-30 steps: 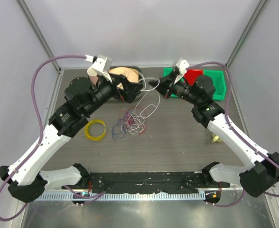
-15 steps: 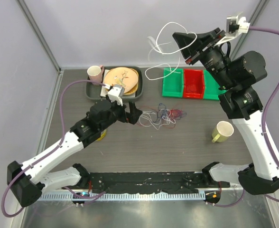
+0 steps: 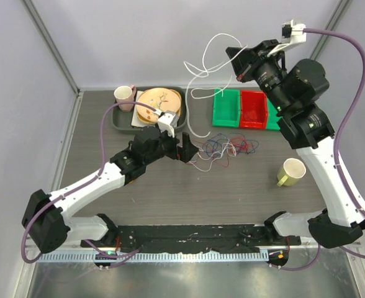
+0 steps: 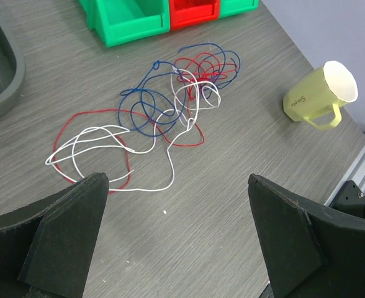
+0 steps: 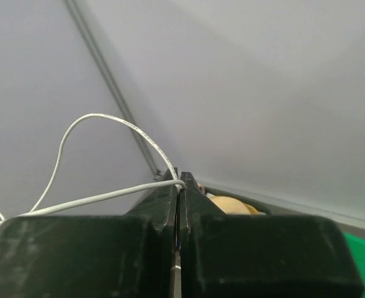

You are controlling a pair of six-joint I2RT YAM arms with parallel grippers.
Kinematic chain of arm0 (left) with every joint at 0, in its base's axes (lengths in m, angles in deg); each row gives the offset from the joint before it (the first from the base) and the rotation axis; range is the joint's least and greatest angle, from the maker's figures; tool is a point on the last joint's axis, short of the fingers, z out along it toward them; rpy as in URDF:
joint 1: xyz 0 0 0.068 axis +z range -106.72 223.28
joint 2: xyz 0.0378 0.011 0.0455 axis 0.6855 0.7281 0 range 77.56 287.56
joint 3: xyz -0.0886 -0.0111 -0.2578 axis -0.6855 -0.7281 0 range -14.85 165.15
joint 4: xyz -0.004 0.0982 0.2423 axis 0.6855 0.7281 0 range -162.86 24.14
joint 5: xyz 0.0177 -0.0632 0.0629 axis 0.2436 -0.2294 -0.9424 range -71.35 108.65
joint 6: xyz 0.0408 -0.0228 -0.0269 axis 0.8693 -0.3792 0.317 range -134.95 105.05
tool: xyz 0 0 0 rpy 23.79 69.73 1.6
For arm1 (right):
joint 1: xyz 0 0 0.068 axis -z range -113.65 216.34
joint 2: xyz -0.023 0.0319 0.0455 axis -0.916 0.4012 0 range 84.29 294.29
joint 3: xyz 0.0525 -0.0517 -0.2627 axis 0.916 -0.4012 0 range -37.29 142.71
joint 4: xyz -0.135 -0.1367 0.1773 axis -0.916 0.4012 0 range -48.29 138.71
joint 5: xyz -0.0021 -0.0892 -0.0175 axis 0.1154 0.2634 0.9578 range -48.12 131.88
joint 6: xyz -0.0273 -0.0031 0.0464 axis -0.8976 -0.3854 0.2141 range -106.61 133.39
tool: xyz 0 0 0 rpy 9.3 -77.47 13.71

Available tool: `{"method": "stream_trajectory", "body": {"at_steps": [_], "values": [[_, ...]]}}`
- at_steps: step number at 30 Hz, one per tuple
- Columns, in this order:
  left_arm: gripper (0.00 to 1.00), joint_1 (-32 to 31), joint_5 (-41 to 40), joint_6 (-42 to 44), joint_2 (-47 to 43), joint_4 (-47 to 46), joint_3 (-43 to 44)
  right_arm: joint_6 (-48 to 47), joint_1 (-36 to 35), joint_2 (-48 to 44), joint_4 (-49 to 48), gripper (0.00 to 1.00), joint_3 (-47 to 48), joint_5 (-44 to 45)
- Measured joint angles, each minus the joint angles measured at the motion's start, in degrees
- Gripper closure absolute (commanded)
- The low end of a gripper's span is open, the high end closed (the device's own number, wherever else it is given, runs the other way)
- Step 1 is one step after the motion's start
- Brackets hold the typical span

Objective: Untangle the cables

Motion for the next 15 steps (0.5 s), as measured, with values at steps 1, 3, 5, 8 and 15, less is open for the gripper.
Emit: {"method": "stream_trajectory", "body": {"at_steps": [1, 3, 5, 8, 15], "values": [[0.0, 0.0, -0.07, -0.33, 0.61, -0.37, -0.02, -0.9, 0.0, 0.11, 0.74, 0.99, -0.87, 2.64], [0.0, 0.0, -0.81, -1.62, 2.43, -1.2, -0.02, -2.84, 0.31, 0.98, 1.84, 0.99, -2.38, 8.74], [0.0, 0.0, -1.57, -2.71, 4.79, -1.79, -0.02, -4.35, 1.25, 2.56, 2.56, 0.99, -3.08, 13.4], [0.0, 0.0, -2.67, -4.37, 10.62, -1.81, 0.37, -5.68, 6.08, 6.93, 4.02, 0.99, -3.41, 17.7], [0.0, 0.0, -2.19, -6.19, 24.48, 0.98, 7.98, -5.68, 23.74, 20.06, 6.08, 0.99, -3.15, 15.26]]}}
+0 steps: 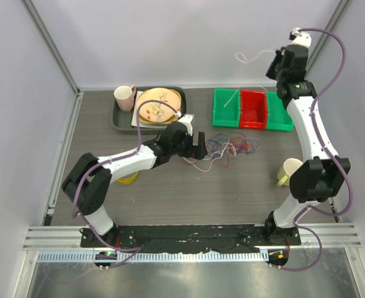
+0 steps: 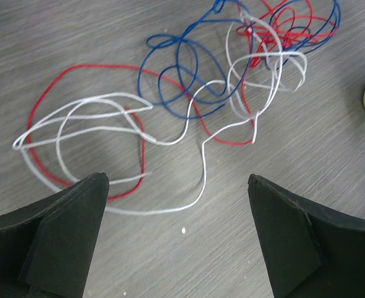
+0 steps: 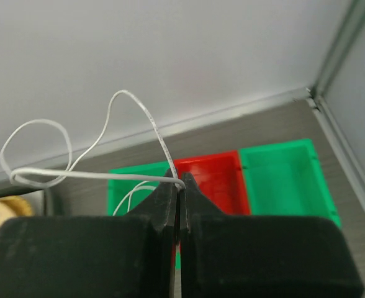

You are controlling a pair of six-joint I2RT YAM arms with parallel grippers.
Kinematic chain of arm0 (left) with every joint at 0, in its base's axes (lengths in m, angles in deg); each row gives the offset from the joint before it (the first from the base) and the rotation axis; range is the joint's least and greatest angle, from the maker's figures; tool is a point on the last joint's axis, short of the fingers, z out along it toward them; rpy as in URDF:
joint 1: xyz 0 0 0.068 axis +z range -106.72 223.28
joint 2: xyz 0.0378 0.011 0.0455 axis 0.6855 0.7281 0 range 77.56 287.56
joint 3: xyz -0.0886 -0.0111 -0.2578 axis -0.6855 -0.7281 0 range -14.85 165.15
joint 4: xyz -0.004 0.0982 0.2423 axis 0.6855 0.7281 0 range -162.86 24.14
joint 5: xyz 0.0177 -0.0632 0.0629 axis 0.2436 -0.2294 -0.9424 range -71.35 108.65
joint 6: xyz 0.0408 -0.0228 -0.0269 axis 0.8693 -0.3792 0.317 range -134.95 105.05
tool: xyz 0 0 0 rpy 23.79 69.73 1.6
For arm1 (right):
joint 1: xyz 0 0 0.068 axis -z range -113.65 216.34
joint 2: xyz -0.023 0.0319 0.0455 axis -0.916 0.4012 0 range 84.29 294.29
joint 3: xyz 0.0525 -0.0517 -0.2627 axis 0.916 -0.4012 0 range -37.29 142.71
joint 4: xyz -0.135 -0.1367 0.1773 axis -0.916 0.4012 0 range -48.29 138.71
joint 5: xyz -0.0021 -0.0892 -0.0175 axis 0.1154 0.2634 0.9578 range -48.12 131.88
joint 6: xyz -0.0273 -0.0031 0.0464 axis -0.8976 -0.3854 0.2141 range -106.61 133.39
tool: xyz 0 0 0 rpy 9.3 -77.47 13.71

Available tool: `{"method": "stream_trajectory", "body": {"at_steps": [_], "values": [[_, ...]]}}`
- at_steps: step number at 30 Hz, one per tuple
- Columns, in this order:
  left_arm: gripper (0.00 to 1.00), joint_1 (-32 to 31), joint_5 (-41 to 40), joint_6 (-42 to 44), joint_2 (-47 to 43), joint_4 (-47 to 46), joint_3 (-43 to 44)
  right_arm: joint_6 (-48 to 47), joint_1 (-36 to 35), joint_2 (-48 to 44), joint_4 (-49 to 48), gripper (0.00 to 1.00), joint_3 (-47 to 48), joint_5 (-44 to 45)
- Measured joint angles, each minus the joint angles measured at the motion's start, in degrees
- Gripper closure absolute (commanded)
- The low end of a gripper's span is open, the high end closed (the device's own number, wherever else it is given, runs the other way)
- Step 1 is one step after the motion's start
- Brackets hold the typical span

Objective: Untangle the cables

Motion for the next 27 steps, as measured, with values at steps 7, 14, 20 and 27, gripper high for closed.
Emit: {"method": "stream_trajectory", "body": {"at_steps": [7, 14, 20, 27], "values": [[0.0, 0.0, 2.45, -0.37, 7.91, 0.35, 10.56, -0.26, 12.0, 6.78, 2.29, 0.99, 2.67, -1.66], [0.0, -0.26, 4.24, -0.83, 18.6, 2.34, 23.52, 0.04, 18.86, 8.68, 1.14, 0.99, 6.69, -5.29], [0.0, -1.29, 4.33, -1.01, 27.12, 6.12, 32.0, -0.17, 21.24, 14.03, 0.79, 0.99, 9.64, -6.58], [0.36, -3.61, 3.19, -1.11, 36.74, 12.52, 42.6, -3.02, 22.05, 17.53, 1.75, 0.99, 9.84, -4.76]]}}
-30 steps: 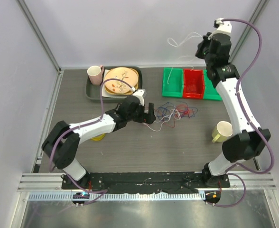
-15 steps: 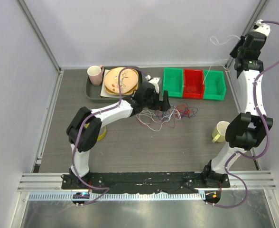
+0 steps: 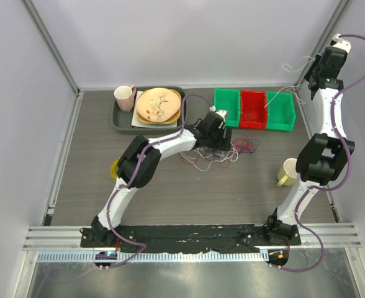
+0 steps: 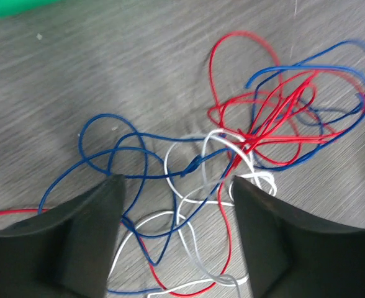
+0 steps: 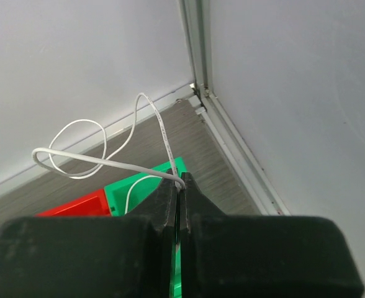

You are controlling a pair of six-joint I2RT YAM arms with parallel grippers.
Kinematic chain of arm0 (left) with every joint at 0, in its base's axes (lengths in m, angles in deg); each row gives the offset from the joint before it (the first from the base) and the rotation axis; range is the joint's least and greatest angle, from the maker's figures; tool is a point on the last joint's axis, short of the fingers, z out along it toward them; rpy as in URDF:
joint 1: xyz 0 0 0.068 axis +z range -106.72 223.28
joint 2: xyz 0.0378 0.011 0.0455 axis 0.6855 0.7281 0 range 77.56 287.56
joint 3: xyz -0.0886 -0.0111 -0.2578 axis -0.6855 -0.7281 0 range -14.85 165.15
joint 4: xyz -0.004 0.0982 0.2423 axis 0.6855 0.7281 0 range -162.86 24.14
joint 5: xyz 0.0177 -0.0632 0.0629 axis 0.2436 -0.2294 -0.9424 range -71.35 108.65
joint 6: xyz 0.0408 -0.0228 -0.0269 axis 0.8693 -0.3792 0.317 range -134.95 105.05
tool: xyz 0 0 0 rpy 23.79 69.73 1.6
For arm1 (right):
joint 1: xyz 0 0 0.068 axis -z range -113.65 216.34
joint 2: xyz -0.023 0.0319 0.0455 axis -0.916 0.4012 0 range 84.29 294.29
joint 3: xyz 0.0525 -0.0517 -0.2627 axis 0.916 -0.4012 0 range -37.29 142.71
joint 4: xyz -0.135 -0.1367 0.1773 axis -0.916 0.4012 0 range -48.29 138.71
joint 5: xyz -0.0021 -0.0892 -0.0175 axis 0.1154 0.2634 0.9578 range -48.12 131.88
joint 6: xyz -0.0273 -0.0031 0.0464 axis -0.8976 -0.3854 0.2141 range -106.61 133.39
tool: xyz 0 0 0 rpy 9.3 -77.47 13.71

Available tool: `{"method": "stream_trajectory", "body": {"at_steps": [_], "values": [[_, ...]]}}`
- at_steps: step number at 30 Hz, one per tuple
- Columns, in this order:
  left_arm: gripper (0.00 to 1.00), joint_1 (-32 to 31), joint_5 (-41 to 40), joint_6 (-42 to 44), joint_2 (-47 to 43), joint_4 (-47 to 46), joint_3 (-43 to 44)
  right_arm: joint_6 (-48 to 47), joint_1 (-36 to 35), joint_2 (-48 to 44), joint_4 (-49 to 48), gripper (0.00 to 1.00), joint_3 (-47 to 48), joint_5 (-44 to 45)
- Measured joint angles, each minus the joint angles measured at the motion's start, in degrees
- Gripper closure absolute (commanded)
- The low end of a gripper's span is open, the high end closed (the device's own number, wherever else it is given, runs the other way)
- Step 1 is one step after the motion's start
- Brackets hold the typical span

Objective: Untangle the cables

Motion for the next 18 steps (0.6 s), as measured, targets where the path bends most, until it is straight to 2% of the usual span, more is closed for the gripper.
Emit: {"method": "stream_trajectory", "body": {"at_steps": [1, 3, 4, 6, 10, 14, 18], "values": [[0.47, -0.22, -0.24, 0.0, 0.55, 0.66, 0.5, -0.48, 0.04, 0.0, -0.02, 0.99, 0.0, 0.63], [0.6, -0.55, -0.61, -0.11, 1.01, 1.95, 0.7, -1.66, 0.11, 0.0, -0.2, 0.99, 0.0, 2.49], [0.84, -0.61, -0.83, 0.02, 1.07, 2.73, 0.68, -2.32, 0.2, 0.0, -0.35, 0.99, 0.0, 3.8], [1.0, -0.72, -1.55, -0.42, 1.07, 3.37, 0.63, -3.3, 0.31, 0.0, -0.26, 0.99, 0.0, 5.62], [1.0, -0.85, -4.24, -0.7, -0.31, 2.03, -3.63, -5.22, 0.57, -0.46, -0.37, 0.99, -0.22, 9.4], [1.0, -0.61, -8.9, -1.11, -8.79, -0.02, -16.59, -6.75, 0.81, -2.89, -1.11, 0.99, -2.91, 10.88], [1.0, 0.66, -11.91, -2.93, -18.23, -0.83, -29.92, -7.06, 1.03, -4.81, -2.29, 0.99, -4.57, 8.2]]}}
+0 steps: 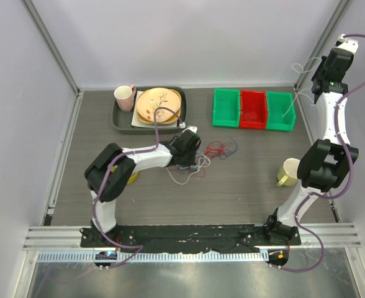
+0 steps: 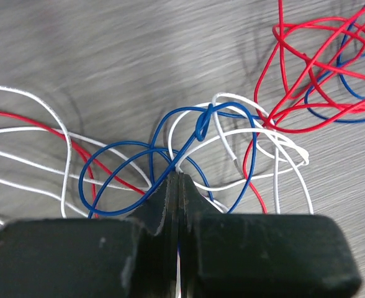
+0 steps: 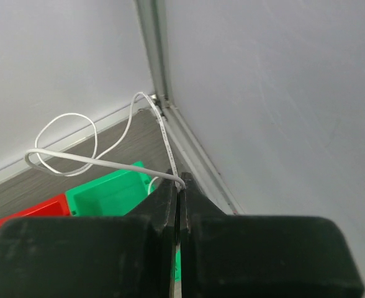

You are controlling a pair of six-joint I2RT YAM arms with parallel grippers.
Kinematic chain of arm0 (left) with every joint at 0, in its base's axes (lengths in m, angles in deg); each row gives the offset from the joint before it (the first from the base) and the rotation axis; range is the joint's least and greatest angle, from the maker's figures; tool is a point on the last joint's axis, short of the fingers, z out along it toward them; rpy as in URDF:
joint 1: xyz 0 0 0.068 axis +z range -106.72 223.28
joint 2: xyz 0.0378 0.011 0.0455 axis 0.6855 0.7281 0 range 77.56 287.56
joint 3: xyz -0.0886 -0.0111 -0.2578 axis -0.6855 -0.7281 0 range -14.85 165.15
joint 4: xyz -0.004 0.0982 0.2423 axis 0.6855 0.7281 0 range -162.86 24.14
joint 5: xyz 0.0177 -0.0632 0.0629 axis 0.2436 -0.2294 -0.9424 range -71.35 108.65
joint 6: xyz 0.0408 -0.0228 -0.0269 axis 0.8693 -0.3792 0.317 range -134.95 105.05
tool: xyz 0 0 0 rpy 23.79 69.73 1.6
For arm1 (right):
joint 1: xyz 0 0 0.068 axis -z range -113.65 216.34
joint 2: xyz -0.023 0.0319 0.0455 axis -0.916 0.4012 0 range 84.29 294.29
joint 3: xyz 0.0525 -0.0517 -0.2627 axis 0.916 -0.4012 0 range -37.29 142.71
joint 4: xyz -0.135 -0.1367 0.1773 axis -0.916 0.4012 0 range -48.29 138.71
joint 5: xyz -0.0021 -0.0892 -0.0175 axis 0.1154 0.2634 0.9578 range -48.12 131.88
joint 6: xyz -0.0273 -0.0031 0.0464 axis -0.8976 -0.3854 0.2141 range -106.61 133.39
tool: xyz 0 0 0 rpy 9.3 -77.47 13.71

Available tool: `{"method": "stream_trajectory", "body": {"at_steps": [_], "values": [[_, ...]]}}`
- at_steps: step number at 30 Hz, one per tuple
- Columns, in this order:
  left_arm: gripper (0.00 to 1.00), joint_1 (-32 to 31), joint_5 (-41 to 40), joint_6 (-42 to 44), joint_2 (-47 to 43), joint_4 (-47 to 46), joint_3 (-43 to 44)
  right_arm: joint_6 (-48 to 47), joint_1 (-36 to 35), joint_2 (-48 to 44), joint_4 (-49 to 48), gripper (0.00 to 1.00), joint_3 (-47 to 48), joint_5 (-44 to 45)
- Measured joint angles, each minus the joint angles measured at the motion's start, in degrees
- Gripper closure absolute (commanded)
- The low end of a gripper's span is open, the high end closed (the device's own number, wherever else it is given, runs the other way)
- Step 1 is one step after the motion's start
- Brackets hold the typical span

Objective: Untangle the cables

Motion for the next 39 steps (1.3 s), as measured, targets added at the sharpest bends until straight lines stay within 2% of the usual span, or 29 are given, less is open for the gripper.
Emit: {"method": "stream_trajectory", "body": {"at_steps": [4, 9, 14, 19, 33, 39], "values": [[1.0, 2.51, -2.75, -2.78, -7.89, 0.11, -10.05, 0.76, -0.76, -0.37, -0.35, 0.99, -0.98, -5.14], [1.0, 4.87, -4.42, -5.25, -11.98, 1.49, -14.51, 2.27, -4.81, 0.57, 0.81, 0.99, -1.31, -3.93], [1.0, 4.79, -5.38, -6.08, -14.88, 2.69, -16.72, 7.63, -7.52, 3.69, 5.25, 0.99, -1.18, 0.33], [1.0, 4.7, -5.9, -6.25, -17.99, 3.32, -17.84, 12.83, -6.58, 5.99, 8.98, 0.99, -2.47, 3.41], [1.0, 4.72, -5.73, -6.16, -20.31, 3.26, -19.28, 18.01, -6.01, 15.54, 11.1, 0.96, -1.73, 1.25], [1.0, 4.7, -5.64, -6.08, -20.31, 3.26, -19.28, 18.69, -6.67, 18.78, 12.79, 0.86, 2.03, 1.38]]}}
